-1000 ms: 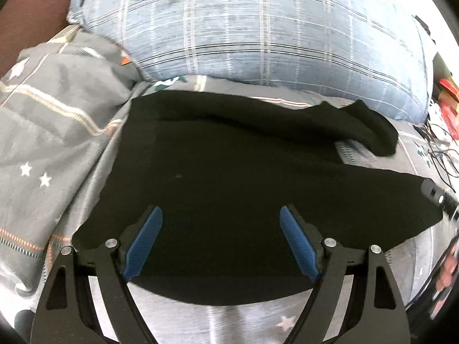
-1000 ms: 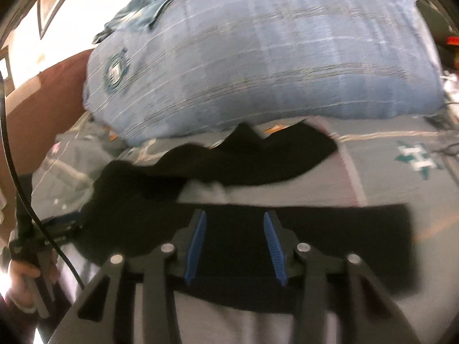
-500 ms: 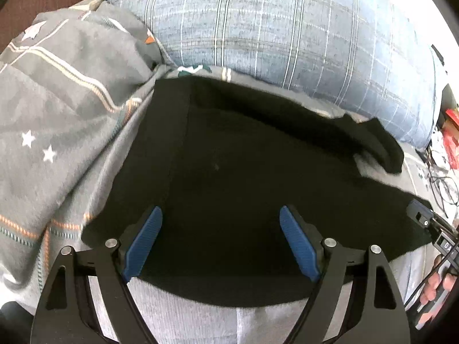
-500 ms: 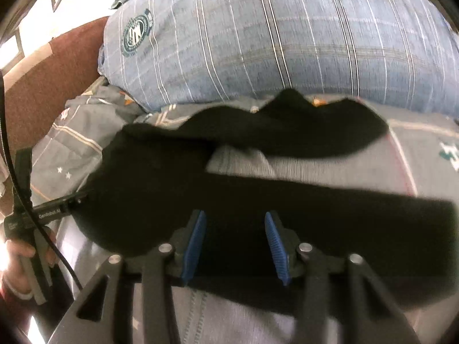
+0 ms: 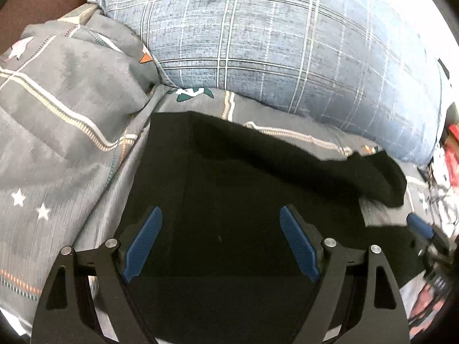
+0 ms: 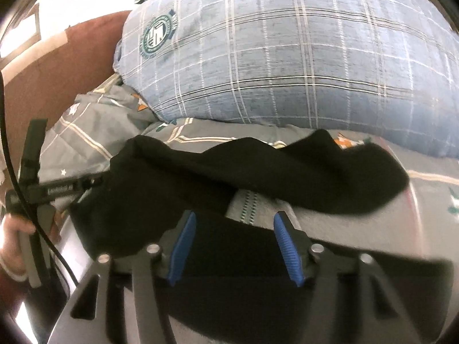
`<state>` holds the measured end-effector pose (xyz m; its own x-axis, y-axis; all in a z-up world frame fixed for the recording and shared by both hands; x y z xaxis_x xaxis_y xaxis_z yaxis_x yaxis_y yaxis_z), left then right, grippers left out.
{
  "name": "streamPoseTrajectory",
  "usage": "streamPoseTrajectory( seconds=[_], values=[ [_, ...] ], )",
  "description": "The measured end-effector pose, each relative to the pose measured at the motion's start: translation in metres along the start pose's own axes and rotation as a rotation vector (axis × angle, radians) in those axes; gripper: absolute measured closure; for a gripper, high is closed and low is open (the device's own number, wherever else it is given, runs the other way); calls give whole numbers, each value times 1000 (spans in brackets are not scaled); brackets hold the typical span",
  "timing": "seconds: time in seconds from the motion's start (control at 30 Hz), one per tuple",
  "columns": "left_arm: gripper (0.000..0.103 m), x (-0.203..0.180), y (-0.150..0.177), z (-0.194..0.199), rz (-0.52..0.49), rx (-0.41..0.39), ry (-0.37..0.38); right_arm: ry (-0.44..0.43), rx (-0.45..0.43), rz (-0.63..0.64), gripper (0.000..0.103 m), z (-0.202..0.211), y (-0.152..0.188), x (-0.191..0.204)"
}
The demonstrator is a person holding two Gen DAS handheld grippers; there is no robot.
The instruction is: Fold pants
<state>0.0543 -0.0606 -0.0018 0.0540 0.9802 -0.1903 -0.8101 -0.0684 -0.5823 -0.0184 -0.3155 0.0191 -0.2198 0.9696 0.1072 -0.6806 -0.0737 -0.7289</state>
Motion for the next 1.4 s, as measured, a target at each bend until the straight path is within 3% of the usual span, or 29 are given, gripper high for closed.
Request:
streamPoseTrajectory(
  seconds=[0.4, 0.63, 0.77, 0.9, 0.93, 0.97, 1.0, 1.03, 1.07, 1.13, 1.27, 1.4],
  values=[
    [16, 17, -63, -36, 170, 76, 102, 10, -16, 162, 37, -26, -27, 9],
    [15, 17, -72, -77, 274, 204, 83, 15, 8, 211, 35, -43, -32, 3],
    [15, 7, -71, -98, 242, 243, 27, -3, 17, 232, 30, -50, -31, 2],
    [15, 0, -72, -104, 202, 221, -18, 1, 31, 263, 31, -61, -27, 1],
    [18, -2, -74, -103, 196, 199, -6, 0, 35, 266, 36, -64, -27, 0],
    [25, -4, -76, -100, 193, 173, 10, 6, 37, 263, 66, -66, -27, -2],
    [52, -3, -77, -98, 185, 166, 10, 5, 48, 258, 86, -69, -27, -4],
    [81, -2, -77, -95, 170, 168, -2, 10, 49, 249, 99, -70, -27, -6],
    [86, 2, -77, -91, 159, 164, -22, 7, 39, 234, 99, -68, -28, -7],
    [93, 4, -79, -73, 182, 122, 36, -16, 14, 196, 99, -56, -33, -9],
    [94, 5, -75, -27, 157, 41, 93, -19, -56, 219, 99, -15, -42, 2],
    [95, 2, -52, 18, 124, -14, 138, -4, -87, 272, 99, 28, -36, 18]
  ],
)
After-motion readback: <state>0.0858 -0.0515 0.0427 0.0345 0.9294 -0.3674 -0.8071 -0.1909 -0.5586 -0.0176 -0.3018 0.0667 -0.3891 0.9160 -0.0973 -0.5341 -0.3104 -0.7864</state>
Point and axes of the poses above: each gripper's, at about its wrist camera, not at the fingertips, and z roughly against the way its jaws point, x to its left, y to its underside, the point moved 9 cm from there along -z, roughly the way its jaws point, and after that the axes turned 1 degree about x, right-handed, at the moved point
